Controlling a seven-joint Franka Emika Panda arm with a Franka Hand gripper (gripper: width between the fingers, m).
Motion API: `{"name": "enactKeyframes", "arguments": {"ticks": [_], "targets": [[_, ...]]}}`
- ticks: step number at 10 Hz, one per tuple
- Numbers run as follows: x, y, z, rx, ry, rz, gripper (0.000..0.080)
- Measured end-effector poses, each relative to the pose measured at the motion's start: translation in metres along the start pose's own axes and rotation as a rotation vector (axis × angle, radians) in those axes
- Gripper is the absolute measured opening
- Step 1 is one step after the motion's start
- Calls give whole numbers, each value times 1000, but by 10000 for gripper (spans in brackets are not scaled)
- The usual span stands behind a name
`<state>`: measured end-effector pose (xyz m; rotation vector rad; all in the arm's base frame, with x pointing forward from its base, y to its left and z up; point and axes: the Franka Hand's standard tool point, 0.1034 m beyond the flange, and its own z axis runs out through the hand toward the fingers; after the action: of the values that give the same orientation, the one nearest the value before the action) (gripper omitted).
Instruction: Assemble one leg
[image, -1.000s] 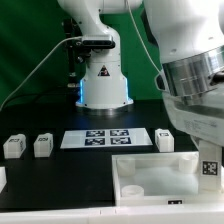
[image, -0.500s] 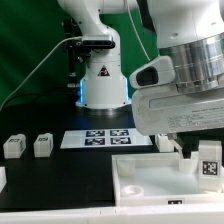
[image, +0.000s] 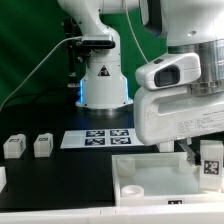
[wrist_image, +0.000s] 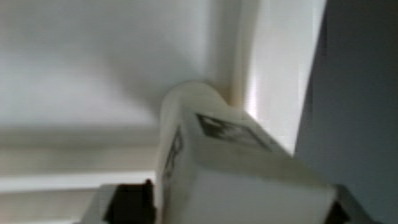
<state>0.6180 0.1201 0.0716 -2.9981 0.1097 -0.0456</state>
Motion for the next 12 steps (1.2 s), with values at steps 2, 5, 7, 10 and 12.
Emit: {"name": "enactKeyframes", "arguments": {"ticks": [2,5,7,10,12], "targets": [[0,6,0,-4,0,298,300],[3,10,2,3,19,669,300],[8,9,1,30,46,1004,300],[8,4,5,186,26,1803,299],[7,2,6,189,23,1782,299]]}}
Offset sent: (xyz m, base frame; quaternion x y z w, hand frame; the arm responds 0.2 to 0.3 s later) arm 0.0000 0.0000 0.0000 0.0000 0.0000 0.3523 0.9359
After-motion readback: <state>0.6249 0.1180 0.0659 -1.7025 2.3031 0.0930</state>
